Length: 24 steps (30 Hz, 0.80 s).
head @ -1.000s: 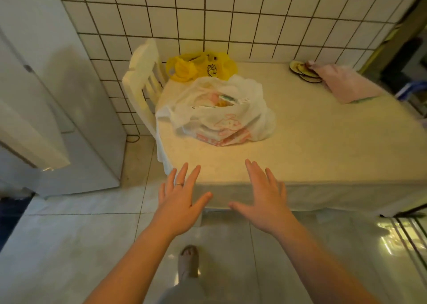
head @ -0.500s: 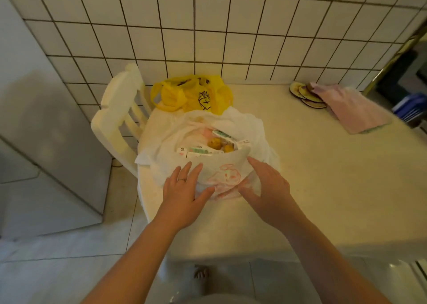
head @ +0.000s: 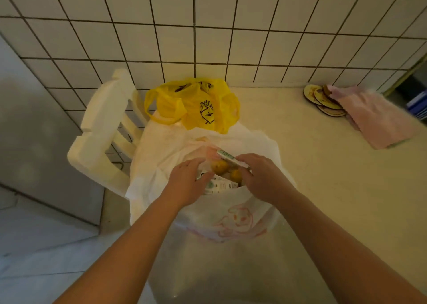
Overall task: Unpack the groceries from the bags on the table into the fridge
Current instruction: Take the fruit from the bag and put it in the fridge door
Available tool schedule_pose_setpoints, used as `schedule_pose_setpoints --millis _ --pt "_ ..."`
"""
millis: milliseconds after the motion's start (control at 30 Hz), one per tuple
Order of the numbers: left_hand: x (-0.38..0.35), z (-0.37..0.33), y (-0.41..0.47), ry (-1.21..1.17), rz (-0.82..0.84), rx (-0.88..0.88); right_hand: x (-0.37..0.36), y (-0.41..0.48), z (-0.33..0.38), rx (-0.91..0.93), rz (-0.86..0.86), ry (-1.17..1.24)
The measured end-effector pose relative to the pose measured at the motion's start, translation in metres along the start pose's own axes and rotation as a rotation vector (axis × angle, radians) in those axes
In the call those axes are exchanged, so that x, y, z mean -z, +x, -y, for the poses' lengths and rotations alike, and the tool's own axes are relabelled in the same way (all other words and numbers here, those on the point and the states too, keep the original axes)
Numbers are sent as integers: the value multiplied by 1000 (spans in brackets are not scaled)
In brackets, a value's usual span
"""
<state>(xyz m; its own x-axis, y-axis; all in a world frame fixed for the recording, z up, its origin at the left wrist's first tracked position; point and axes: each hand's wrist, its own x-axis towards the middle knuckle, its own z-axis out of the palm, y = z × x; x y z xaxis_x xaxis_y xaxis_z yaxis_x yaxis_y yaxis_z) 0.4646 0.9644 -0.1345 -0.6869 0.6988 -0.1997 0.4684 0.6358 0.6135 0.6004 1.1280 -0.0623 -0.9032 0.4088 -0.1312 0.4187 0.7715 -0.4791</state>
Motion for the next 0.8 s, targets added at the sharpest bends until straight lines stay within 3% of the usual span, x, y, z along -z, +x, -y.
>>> schedule_pose_setpoints --millis 167,333,500,800 --pt "-1 -7 59 -68 62 -92 -11 68 -15 12 198 -386" --pt "-22 -9 116 -23 206 54 -32 111 -26 22 423 -645" --pt "-43 -3 137 60 252 41 -53 127 -47 -51 614 -704" --pt "-52 1 140 -64 336 116 -72 134 -49 -92 701 -701"
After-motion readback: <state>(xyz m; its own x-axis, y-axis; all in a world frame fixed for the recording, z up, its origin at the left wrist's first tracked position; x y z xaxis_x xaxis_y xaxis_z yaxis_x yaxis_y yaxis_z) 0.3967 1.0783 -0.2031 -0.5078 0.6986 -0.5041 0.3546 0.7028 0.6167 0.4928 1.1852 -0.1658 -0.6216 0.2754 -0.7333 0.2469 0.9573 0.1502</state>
